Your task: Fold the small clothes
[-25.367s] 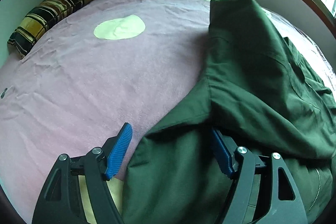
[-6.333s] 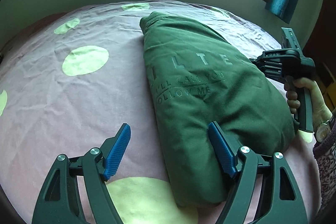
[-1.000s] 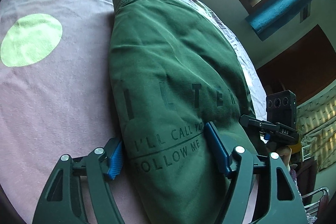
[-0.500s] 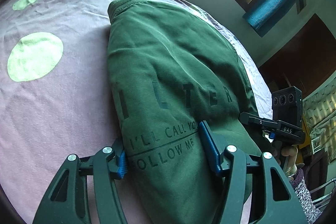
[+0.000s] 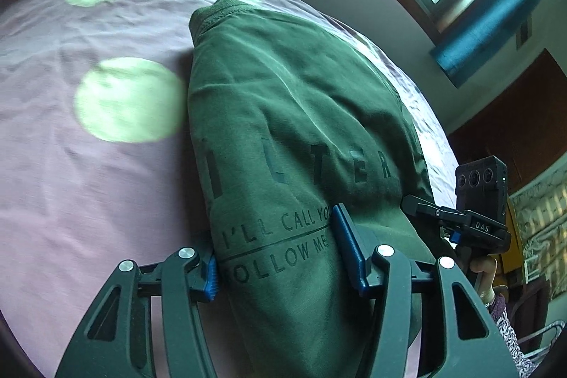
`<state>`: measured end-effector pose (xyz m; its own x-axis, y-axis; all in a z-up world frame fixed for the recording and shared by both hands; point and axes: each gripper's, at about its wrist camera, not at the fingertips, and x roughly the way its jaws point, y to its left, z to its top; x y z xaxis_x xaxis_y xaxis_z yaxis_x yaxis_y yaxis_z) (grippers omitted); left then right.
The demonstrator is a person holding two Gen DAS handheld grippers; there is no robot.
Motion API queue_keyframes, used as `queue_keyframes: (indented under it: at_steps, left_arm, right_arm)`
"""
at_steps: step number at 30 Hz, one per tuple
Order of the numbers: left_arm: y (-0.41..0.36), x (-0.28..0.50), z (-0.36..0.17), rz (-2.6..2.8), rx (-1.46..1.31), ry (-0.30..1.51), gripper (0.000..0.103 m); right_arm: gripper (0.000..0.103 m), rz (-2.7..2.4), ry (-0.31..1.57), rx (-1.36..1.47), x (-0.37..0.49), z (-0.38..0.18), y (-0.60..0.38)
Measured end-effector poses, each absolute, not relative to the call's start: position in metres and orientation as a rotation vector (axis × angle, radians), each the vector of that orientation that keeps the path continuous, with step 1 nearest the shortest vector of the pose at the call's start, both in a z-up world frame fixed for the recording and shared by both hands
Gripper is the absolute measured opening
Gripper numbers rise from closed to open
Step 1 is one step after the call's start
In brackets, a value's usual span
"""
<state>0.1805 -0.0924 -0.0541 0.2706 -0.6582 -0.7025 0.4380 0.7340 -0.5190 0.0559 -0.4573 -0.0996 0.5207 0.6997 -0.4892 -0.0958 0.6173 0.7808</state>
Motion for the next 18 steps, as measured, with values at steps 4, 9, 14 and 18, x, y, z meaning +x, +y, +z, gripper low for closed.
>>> queue_keyframes:
  at_steps: [4, 9, 14, 18]
  left_arm:
    - [-0.066, 0.196, -0.054, -0.72, -0.26, 1.065, 0.054]
    - [-0.05, 0.21, -0.067, -0.723, -0.327, 1.095, 0.054]
    - [-0.049, 0.205, -0.071, -0.731, -0.331, 1.072, 0.057]
    - [-0.035, 0.199, -0.072, -0.726, -0.368, 1.075, 0.064]
  right_arm:
    - [0.029, 0.569, 0.915, 0.778, 0.078, -0.106, -0.435]
    - [0.029, 0.585, 0.92, 0.809, 0.077, -0.118, -0.433]
    - [0.029, 0.594, 0.921, 0.834, 0.071, -0.123, -0.441]
    - [0.044, 0.573, 0.934, 0.874, 0.068, -0.118, -0.444]
